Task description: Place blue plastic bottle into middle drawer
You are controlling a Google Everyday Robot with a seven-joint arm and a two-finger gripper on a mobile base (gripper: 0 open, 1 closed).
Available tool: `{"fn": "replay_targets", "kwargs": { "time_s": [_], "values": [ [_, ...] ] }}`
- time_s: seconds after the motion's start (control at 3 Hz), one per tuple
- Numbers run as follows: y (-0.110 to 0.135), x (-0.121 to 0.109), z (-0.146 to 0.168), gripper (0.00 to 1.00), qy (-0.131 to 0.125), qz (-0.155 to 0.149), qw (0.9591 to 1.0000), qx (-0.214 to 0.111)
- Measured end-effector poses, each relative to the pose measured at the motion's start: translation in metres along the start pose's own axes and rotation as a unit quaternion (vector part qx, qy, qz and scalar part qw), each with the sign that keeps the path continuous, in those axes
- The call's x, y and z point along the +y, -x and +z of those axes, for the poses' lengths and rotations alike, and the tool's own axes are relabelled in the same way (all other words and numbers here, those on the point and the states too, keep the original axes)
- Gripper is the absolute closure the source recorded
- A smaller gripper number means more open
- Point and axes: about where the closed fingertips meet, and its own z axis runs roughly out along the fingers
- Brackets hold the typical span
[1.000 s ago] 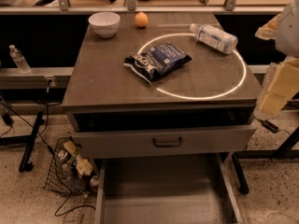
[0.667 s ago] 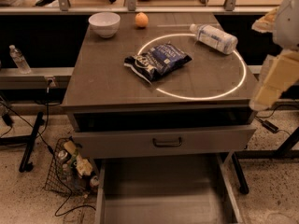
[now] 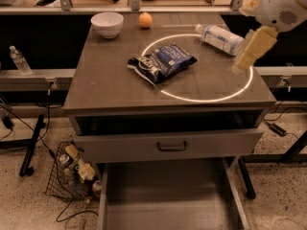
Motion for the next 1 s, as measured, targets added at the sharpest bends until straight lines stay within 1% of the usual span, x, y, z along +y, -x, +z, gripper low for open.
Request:
{"fn": "replay_targets", "kwargs": {
  "time_s": [0.33, 0.67, 1.0],
  "values": [
    [-0.001, -0.053, 0.046, 0.00, 0.005, 0.039, 0.9974, -0.061],
    [-0.002, -0.108, 0.113, 0.00, 0.012, 0.113, 0.9846, -0.133],
    [-0.008, -0.161, 0.137, 0.00, -0.028, 0.180, 0.9644, -0.192]
  ]
}}
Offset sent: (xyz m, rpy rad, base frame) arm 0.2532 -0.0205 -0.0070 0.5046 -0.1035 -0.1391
